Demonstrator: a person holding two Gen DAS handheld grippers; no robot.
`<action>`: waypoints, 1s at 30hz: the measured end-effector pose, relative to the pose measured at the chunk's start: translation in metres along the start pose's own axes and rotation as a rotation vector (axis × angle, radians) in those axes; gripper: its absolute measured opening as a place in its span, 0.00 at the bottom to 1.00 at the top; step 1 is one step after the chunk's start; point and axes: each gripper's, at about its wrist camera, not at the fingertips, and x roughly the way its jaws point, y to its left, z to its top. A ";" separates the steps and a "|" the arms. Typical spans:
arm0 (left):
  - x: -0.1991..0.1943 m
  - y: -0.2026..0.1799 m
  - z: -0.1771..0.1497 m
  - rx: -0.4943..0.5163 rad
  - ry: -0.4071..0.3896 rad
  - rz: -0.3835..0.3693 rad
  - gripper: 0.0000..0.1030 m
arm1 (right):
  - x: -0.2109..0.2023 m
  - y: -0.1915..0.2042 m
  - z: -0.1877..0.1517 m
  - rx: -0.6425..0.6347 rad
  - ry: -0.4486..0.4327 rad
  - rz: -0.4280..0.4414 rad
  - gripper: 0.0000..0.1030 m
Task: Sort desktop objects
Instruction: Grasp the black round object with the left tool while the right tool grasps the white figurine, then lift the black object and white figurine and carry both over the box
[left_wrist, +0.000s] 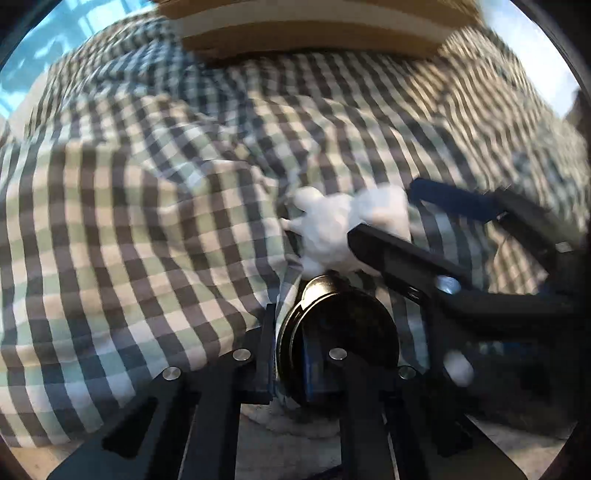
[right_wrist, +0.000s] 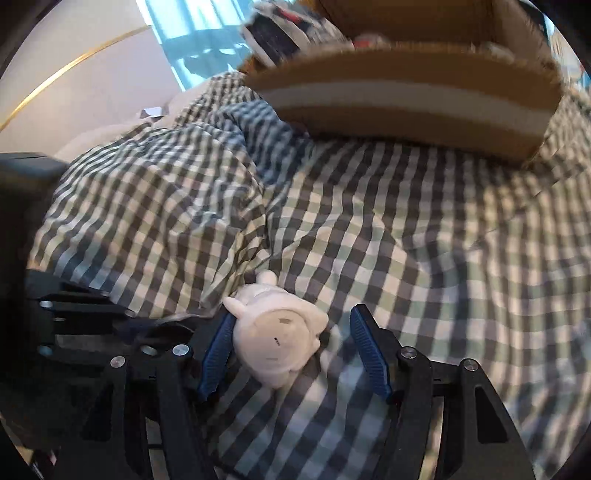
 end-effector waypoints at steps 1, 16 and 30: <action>-0.003 0.006 0.002 -0.022 -0.015 0.001 0.09 | 0.003 0.003 -0.001 -0.017 0.008 0.009 0.47; -0.106 0.069 0.099 -0.242 -0.547 0.084 0.08 | -0.036 0.012 0.038 -0.159 -0.282 -0.184 0.47; -0.139 0.041 0.134 -0.180 -0.730 -0.011 0.08 | -0.118 0.000 0.111 -0.160 -0.533 -0.237 0.47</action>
